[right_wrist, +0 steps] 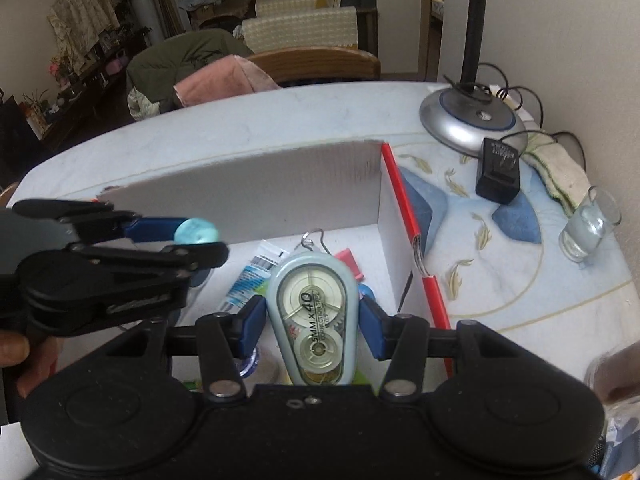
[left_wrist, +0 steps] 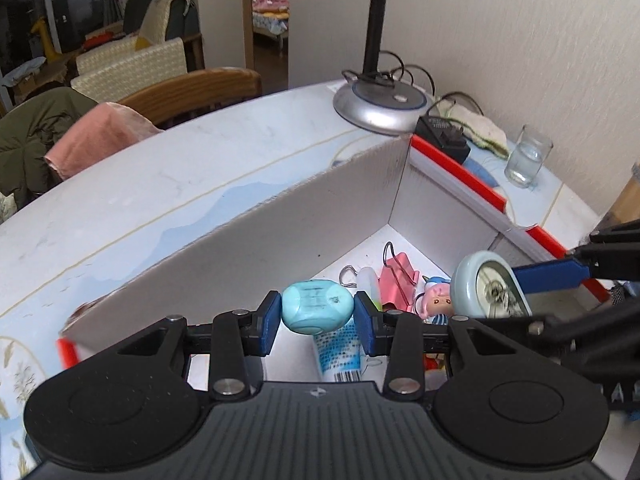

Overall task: Organize rigid objects
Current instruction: 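Carry the eraser and correction tape over the shoebox with both tools, then open both tools to drop the eraser and correction tape into the box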

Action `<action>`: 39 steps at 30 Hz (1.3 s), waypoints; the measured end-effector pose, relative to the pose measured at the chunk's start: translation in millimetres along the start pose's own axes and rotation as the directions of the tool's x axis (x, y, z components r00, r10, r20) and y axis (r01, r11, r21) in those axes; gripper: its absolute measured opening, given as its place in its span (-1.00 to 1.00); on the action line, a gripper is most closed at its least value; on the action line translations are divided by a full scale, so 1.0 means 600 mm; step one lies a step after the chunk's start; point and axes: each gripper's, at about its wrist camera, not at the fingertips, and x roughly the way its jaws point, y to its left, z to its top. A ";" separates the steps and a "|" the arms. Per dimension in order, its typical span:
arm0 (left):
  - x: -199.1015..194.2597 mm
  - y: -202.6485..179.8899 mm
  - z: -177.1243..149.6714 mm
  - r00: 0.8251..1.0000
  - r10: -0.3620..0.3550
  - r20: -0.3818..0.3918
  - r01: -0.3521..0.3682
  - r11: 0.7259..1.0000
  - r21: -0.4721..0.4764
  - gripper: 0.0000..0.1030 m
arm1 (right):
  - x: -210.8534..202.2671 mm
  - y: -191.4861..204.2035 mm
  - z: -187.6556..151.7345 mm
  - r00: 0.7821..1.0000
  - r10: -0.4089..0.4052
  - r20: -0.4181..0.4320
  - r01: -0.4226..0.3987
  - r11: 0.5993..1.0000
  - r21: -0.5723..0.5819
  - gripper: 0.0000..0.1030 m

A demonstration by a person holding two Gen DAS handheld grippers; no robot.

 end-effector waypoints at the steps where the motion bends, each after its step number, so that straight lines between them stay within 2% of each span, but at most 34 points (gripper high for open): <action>1: 0.008 -0.003 0.003 1.000 -0.001 -0.009 0.001 1.000 0.002 -0.25 | 0.004 -0.001 -0.001 1.000 0.003 -0.007 -0.003 1.000 -0.004 -0.04; 12: 0.074 -0.020 0.026 0.996 -0.021 -0.090 0.022 1.000 0.011 -0.25 | 0.029 0.007 -0.007 0.997 0.013 -0.071 -0.016 0.999 -0.037 -0.04; 22: 0.094 -0.012 0.028 0.991 -0.046 -0.125 0.041 0.998 -0.039 -0.25 | 0.045 0.008 -0.013 0.995 0.009 -0.099 -0.012 0.999 -0.030 -0.03; 30: 0.086 -0.008 0.021 0.990 -0.037 -0.136 0.029 0.998 -0.060 -0.24 | 0.051 0.005 -0.017 0.994 -0.003 -0.112 0.000 1.000 -0.023 -0.01; 36: 0.056 -0.005 0.012 0.994 -0.027 -0.110 0.019 0.998 -0.068 -0.24 | 0.050 0.006 -0.024 0.995 -0.009 -0.102 0.007 1.000 -0.020 -0.01; 39: 0.035 -0.003 0.007 0.996 -0.025 -0.090 0.018 0.997 -0.076 -0.23 | 0.042 0.007 -0.025 0.996 -0.007 -0.087 0.005 1.000 -0.025 0.07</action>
